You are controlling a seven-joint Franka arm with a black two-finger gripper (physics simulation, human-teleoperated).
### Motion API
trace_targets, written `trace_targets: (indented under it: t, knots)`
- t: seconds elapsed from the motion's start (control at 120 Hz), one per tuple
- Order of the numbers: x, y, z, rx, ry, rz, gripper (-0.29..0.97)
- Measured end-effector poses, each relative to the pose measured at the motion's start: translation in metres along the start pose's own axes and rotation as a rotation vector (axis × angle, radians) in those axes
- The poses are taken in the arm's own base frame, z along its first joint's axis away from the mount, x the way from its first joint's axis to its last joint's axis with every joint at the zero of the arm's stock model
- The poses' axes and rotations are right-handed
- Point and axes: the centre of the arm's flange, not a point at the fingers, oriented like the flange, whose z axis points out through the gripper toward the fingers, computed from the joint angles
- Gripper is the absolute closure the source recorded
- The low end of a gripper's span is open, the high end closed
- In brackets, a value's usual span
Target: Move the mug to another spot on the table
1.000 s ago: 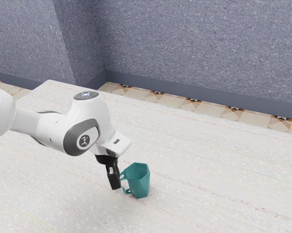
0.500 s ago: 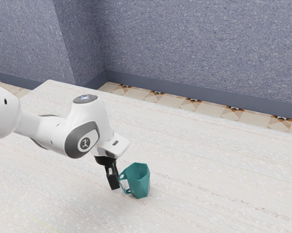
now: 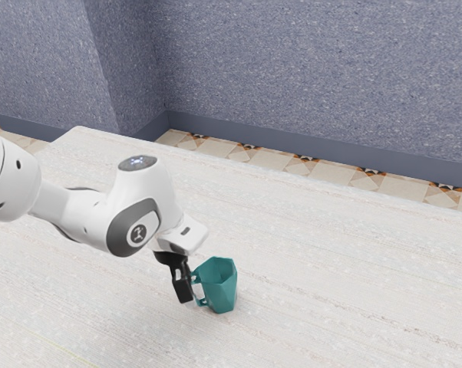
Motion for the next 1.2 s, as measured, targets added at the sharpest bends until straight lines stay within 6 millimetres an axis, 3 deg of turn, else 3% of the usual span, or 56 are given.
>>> trace_targets:
  t: [0.375,0.792,1.2]
  knots:
    - [0.001,0.0,0.008,0.005,-0.001,0.007,0.03]
    - [0.003,0.001,0.008,0.014,0.008,0.014,0.52]
    - [0.007,0.004,-0.004,0.028,0.031,0.017,0.55]
